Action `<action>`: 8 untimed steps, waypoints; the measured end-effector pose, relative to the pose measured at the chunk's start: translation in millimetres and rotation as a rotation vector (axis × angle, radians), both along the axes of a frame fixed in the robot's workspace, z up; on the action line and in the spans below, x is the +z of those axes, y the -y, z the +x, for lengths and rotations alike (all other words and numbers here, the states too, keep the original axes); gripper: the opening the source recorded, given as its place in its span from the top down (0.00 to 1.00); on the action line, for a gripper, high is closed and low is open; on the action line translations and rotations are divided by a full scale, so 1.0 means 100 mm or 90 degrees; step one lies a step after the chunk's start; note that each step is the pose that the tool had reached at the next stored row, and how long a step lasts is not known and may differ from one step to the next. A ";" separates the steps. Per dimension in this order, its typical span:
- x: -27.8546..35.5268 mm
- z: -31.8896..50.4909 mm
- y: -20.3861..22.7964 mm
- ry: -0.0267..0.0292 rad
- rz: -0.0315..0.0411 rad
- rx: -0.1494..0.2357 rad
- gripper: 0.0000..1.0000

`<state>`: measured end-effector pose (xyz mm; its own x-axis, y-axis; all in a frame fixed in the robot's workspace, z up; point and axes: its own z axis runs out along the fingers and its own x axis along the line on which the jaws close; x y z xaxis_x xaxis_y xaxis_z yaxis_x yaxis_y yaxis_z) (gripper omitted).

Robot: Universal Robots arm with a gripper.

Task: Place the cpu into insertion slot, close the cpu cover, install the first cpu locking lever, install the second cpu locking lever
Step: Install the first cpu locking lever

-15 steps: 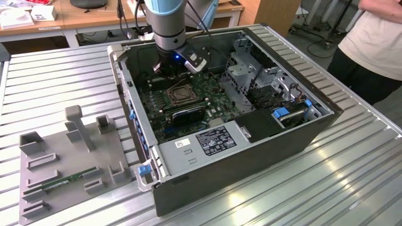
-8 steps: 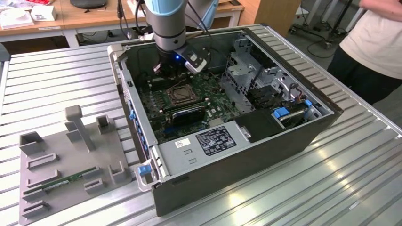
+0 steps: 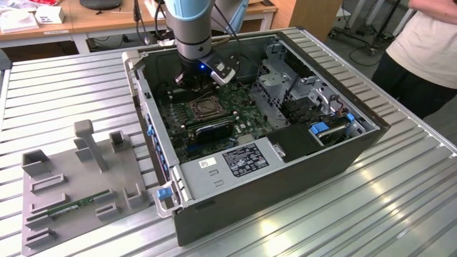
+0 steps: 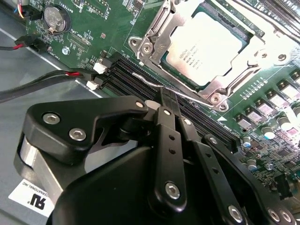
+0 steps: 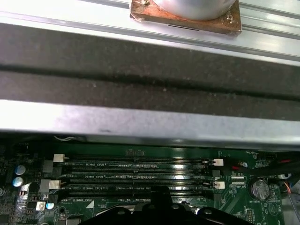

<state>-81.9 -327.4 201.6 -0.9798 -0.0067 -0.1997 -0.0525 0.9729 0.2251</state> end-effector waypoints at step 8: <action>-0.003 0.029 -0.001 0.0001 0.0001 0.000 0.89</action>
